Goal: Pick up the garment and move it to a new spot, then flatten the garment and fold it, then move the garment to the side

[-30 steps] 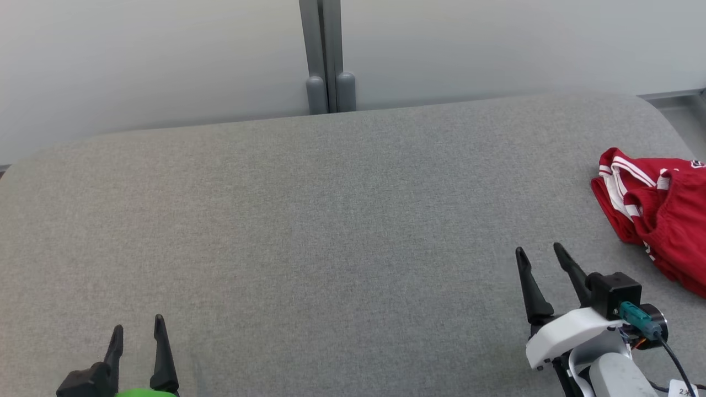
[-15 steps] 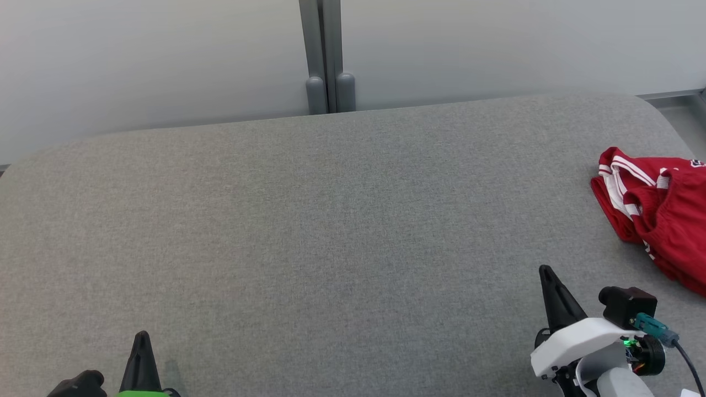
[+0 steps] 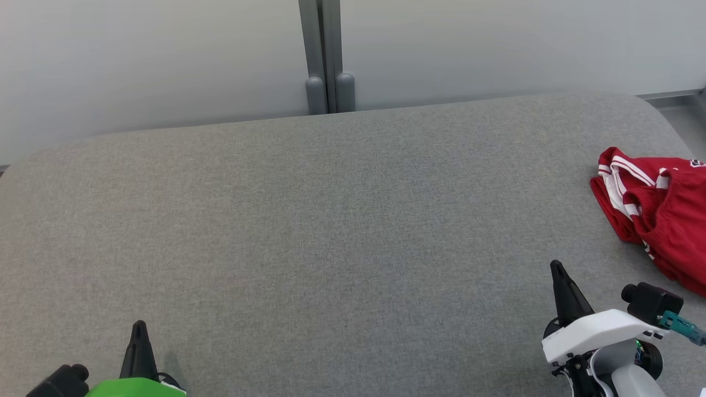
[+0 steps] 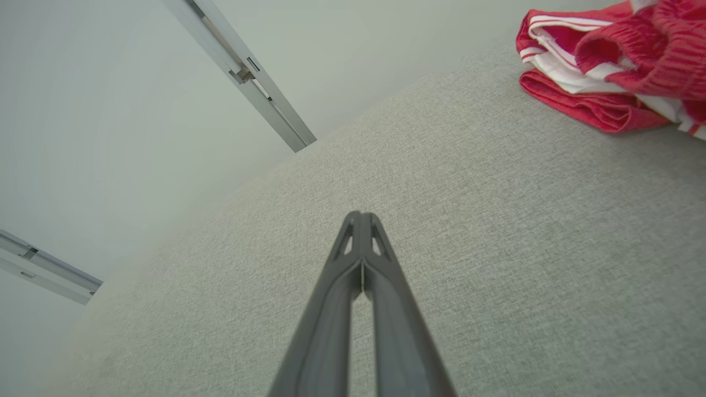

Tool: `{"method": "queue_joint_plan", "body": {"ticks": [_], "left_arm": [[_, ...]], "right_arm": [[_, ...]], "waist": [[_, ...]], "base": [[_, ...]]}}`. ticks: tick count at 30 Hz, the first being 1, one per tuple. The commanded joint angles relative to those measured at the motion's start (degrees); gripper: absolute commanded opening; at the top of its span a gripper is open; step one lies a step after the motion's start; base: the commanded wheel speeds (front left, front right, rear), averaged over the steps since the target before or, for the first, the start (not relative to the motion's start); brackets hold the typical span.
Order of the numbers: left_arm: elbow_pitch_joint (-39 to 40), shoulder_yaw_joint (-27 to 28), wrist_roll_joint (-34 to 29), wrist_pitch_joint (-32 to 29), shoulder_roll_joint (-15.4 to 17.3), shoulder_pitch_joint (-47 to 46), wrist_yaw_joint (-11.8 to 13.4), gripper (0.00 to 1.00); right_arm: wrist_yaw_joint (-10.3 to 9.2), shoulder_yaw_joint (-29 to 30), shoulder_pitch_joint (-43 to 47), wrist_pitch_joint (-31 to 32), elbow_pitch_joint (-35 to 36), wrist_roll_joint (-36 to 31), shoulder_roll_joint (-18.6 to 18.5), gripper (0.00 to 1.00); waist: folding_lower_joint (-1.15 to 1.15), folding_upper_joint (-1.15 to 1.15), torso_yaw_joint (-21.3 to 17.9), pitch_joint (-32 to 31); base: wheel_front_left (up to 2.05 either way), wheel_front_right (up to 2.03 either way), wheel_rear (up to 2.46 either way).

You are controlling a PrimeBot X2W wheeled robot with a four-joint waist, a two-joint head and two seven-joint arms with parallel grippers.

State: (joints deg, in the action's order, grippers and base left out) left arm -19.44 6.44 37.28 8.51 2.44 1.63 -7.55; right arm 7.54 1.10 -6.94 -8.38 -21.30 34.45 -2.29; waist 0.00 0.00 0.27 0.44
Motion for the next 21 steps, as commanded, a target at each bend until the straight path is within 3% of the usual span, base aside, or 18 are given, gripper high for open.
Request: {"method": "queue_joint_plan", "body": {"ticks": [1,21], "left_arm": [[1.0,0.1,2.4,-0.6,0.4,-1.8,0.0,0.00],[2.3,0.1,17.1,-4.6,0.4,-3.6,0.0,0.00]], "right_arm": [[-0.02,0.4,-0.4,0.6,1.2,2.4,-0.3,0.00],[-0.03,1.8,-0.1,4.6,3.0,18.0,-0.4,0.00]], "waist": [[0.00,0.00,0.0,0.0],[0.00,0.00,-0.1,-0.1]], "base": [[0.00,0.00,0.00],[0.00,0.00,0.00]]}}
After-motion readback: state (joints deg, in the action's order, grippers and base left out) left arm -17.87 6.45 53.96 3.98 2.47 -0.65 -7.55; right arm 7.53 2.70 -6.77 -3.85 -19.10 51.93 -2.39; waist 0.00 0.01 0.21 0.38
